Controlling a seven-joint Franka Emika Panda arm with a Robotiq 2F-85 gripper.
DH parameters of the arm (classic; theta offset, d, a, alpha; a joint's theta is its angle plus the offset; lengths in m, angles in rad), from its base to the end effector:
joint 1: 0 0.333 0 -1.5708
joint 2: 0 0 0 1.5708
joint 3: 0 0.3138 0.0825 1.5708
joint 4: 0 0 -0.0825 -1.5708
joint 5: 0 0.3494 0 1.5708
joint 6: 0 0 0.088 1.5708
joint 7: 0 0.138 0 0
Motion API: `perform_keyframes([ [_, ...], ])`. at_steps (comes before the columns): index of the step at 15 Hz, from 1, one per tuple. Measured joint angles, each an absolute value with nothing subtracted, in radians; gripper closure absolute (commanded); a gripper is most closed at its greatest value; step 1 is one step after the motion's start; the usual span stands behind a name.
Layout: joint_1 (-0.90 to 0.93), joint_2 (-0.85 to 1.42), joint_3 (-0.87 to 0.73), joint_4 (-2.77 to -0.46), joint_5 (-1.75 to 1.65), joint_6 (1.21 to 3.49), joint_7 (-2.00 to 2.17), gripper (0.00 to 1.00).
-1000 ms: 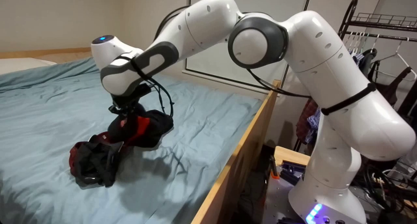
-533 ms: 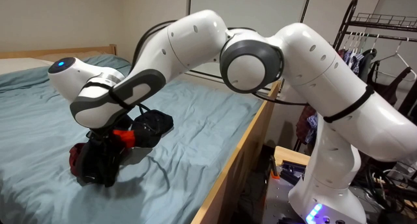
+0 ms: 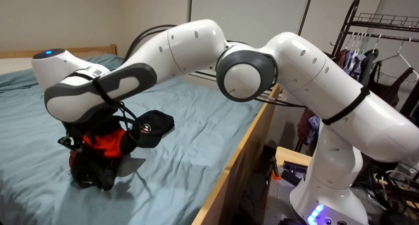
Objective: Move the black and red cap to the left pile of caps
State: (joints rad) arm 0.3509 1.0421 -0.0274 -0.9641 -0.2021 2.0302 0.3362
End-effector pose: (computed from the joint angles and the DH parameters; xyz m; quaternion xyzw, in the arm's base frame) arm 0.7202 0.2314 0.2138 0.9937 0.0442 0.0448 0.0931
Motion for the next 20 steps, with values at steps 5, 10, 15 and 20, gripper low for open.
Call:
perform_keyframes([
  [5,0.287,0.989,0.027,-0.833,-0.128,1.823,0.204,0.00],
  [10,0.148,0.899,0.008,-0.836,-0.103,1.741,0.193,0.00],
  [15,-0.038,0.900,0.009,-0.881,-0.043,1.609,0.068,0.00],
  [20,-0.100,0.948,0.041,-0.916,0.006,1.511,-0.031,0.00],
])
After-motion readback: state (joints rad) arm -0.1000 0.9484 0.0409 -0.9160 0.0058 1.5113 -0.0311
